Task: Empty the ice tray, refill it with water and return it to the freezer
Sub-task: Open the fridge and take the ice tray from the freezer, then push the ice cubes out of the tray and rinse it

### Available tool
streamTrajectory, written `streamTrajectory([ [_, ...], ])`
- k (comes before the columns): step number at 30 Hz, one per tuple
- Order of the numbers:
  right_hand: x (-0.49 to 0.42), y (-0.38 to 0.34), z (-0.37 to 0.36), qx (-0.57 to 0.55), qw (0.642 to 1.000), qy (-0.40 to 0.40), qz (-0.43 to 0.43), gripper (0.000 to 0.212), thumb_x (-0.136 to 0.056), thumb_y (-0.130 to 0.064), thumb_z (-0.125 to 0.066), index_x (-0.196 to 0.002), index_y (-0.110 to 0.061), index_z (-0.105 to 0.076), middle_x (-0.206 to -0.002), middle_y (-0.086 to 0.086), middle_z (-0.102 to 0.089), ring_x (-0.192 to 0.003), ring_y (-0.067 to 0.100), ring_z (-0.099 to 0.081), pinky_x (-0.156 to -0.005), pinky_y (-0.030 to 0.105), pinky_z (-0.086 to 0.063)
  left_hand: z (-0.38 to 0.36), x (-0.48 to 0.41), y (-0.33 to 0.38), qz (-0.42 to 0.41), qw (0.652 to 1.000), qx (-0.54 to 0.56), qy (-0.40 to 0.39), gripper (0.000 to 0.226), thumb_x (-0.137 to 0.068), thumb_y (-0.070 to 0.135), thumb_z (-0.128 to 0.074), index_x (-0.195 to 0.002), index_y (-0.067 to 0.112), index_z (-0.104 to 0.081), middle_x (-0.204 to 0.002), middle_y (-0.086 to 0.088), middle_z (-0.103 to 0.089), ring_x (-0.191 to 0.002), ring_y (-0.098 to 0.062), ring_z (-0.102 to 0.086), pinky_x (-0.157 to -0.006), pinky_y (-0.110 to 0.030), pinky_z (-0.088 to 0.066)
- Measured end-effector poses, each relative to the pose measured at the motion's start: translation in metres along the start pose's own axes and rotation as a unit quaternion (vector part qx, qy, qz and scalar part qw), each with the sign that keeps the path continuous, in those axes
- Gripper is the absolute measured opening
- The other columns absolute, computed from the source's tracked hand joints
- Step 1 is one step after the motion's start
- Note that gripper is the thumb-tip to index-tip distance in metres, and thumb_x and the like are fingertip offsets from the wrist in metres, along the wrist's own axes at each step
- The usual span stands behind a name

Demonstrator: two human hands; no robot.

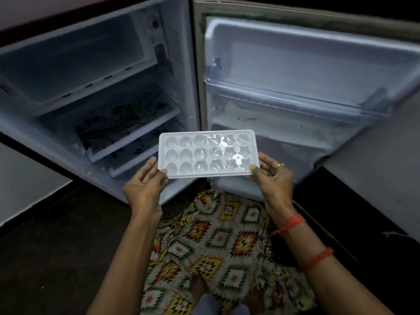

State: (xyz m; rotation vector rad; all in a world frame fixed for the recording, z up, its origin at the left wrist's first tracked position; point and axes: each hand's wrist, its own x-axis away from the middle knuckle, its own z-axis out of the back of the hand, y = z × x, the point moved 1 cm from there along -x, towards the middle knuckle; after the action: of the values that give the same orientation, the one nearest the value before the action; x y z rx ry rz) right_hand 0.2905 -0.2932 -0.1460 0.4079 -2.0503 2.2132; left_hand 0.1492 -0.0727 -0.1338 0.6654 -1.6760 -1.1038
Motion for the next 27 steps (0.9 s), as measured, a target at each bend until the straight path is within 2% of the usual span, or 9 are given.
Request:
streamTrajectory([
  [2,0.006,0.006,0.027,-0.02,1.0,0.014,-0.012,0.037,-0.087,0.0,-0.073,-0.122,-0.009,-0.066,-0.113,0.007,-0.073,-0.1,0.015,-0.071,-0.09,0.032,-0.058,-0.01,0.014,-0.013,0.013,1.0,-0.01,-0.017,0.042,-0.088,-0.003,-0.072,-0.127,0.012,-0.066,-0.114,0.002,-0.074,-0.094,-0.006,-0.073,-0.072,-0.019,-0.059],
  [6,0.018,0.019,0.09,-0.055,0.996,0.051,-0.045,0.037,-0.088,0.0,-0.072,-0.123,-0.009,-0.066,-0.114,0.007,-0.073,-0.107,0.019,-0.07,-0.094,0.039,-0.057,-0.038,0.049,-0.039,0.036,0.997,-0.036,-0.059,0.042,-0.088,-0.002,-0.072,-0.126,0.014,-0.067,-0.105,0.008,-0.075,-0.094,-0.006,-0.074,-0.072,-0.019,-0.059],
  [10,0.032,0.029,0.154,-0.09,0.99,0.09,-0.067,0.035,-0.088,0.002,-0.071,-0.118,-0.014,-0.067,-0.111,0.005,-0.074,-0.104,0.018,-0.072,-0.088,0.035,-0.059,-0.068,0.089,-0.063,0.06,0.991,-0.057,-0.104,0.042,-0.087,-0.005,-0.072,-0.124,0.014,-0.068,-0.104,0.005,-0.078,-0.094,-0.009,-0.075,-0.07,-0.019,-0.059],
  [14,0.049,0.035,0.214,-0.135,0.977,0.14,-0.085,0.032,-0.088,0.003,-0.071,-0.114,-0.016,-0.068,-0.103,0.0,-0.076,-0.096,0.012,-0.074,-0.071,0.02,-0.059,-0.099,0.129,-0.087,0.087,0.98,-0.091,-0.151,0.045,-0.085,-0.004,-0.074,-0.126,0.013,-0.068,-0.114,-0.002,-0.076,-0.105,-0.02,-0.073,-0.086,-0.037,-0.061],
  [19,0.071,0.043,0.284,-0.177,0.959,0.199,-0.102,0.033,-0.087,0.004,-0.071,-0.111,-0.017,-0.069,-0.1,-0.003,-0.077,-0.096,0.011,-0.074,-0.07,0.019,-0.059,-0.141,0.171,-0.113,0.096,0.963,-0.127,-0.217,0.038,-0.085,-0.007,-0.072,-0.115,0.016,-0.07,-0.105,0.0,-0.078,-0.102,-0.018,-0.074,-0.072,-0.021,-0.06],
  [22,0.084,0.049,0.318,-0.203,0.944,0.238,-0.107,0.032,-0.086,0.005,-0.072,-0.108,-0.018,-0.07,-0.098,-0.004,-0.078,-0.096,0.012,-0.074,-0.07,0.019,-0.059,-0.166,0.193,-0.125,0.099,0.952,-0.147,-0.248,0.043,-0.083,-0.007,-0.074,-0.121,0.012,-0.068,-0.105,0.0,-0.079,-0.101,-0.017,-0.074,-0.072,-0.022,-0.06],
  [27,0.104,0.056,0.37,-0.238,0.915,0.306,-0.11,0.034,-0.085,0.004,-0.072,-0.114,-0.014,-0.069,-0.109,0.004,-0.074,-0.101,0.015,-0.073,-0.075,0.022,-0.061,-0.21,0.232,-0.142,0.098,0.931,-0.177,-0.304,0.047,-0.083,-0.006,-0.074,-0.128,0.009,-0.065,-0.109,-0.002,-0.077,-0.103,-0.018,-0.074,-0.081,-0.028,-0.062],
])
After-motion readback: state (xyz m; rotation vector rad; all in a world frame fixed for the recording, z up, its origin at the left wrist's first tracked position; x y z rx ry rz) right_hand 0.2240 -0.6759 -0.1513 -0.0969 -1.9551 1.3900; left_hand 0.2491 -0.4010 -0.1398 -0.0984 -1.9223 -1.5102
